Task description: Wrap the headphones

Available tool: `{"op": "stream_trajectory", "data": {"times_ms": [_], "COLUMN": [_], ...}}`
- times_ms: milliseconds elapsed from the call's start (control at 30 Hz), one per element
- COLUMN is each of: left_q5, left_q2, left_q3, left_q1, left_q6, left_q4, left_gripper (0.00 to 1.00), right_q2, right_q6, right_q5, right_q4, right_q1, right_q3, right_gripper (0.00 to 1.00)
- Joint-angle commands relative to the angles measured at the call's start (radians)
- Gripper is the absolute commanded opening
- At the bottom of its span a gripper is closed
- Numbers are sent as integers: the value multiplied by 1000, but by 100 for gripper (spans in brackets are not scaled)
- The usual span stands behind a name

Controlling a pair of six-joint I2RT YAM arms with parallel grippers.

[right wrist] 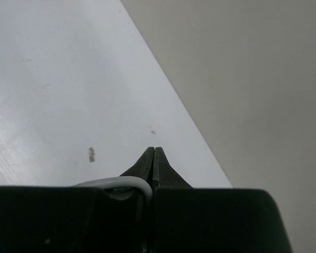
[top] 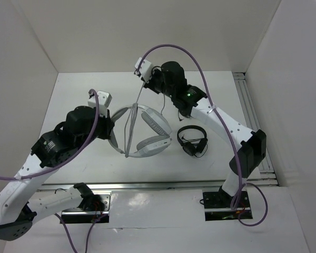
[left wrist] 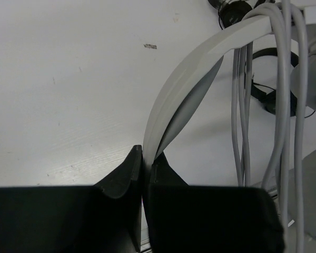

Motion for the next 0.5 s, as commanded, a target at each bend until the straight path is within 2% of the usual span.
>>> {"op": "stream_trajectory", "data": {"times_ms": [0, 33, 133, 233, 300, 333, 467], "left_q5": [82, 81, 61, 87, 113, 136, 202], "left_q2": [-45, -45, -45, -45, -23, -11, 68], "left_q3": [113, 133, 216, 305, 371, 397, 511], "left_q1": [-31, -31, -31, -31, -31, -31, -31], "left_q6": [46, 35, 26, 26, 17, 17, -15], "left_q4": [-199, -199, -210, -163, -138, -127, -127], "left_gripper": [0, 0, 0, 0, 0, 0, 0], "right_q2": [-2, -11, -11, 1, 43, 57, 123], "right_q6": [150, 169, 258, 414, 483, 565, 817], "right_q5": [-10, -83, -179, -460, -574, -672, -811], "right_q4": [125, 135, 161, 216, 265, 336, 655], "right_q1": [-145, -159, -208, -260, -271, -271, -231], "right_q3": [11, -16, -70, -128, -159, -193, -315], "right_gripper": [0, 0, 0, 1, 2, 2, 3]}}
